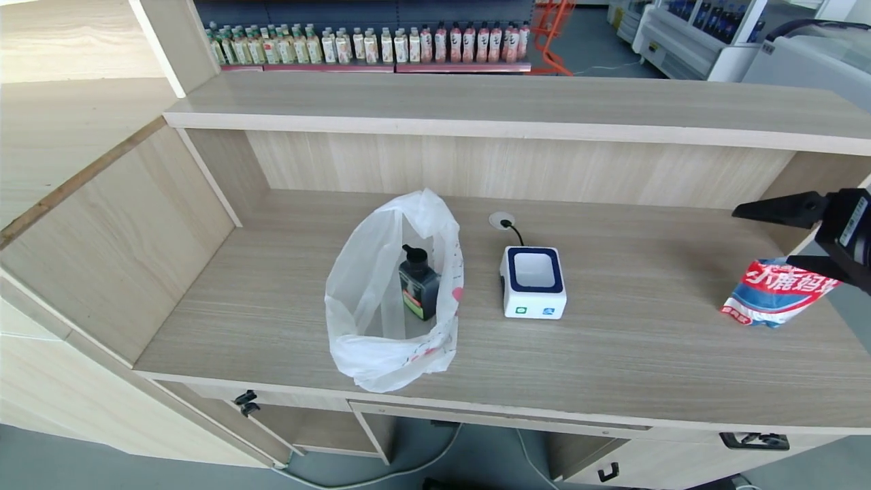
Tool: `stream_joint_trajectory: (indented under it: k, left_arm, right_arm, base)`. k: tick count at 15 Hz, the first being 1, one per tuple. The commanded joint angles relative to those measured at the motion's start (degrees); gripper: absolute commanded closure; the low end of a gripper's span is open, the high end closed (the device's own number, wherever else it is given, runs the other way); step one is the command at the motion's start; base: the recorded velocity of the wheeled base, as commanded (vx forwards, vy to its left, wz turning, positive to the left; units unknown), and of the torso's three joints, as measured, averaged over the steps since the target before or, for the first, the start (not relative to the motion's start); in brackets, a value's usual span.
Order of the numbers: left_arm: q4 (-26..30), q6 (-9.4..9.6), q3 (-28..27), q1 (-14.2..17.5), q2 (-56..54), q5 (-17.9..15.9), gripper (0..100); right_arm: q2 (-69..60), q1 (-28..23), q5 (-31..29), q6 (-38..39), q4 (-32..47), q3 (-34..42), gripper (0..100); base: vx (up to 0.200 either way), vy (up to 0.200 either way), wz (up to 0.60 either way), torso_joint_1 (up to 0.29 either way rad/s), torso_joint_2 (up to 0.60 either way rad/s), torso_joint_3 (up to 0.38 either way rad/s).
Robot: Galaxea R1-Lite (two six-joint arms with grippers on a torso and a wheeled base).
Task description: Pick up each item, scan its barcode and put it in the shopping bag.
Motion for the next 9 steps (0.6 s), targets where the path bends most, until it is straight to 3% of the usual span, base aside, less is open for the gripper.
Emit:
stream_joint_trajectory:
  k: [1, 9]
  left_arm:
    - [0.0, 0.0, 0.0, 0.0, 0.1, 0.0, 0]
    - [0.0, 0.0, 0.0, 0.0, 0.1, 0.0, 0]
  right_arm:
    - [0.5, -0.2, 0.1, 1.5, 0.0, -0.4, 0]
    - [2.7, -0.1, 0.1, 8.1, -0.1, -2.4, 0]
  base:
    - [0.0, -0.2, 0.0, 0.002, 0.0, -0.002]
    - [0.0, -0.2, 0.0, 0.002, 0.0, 0.002]
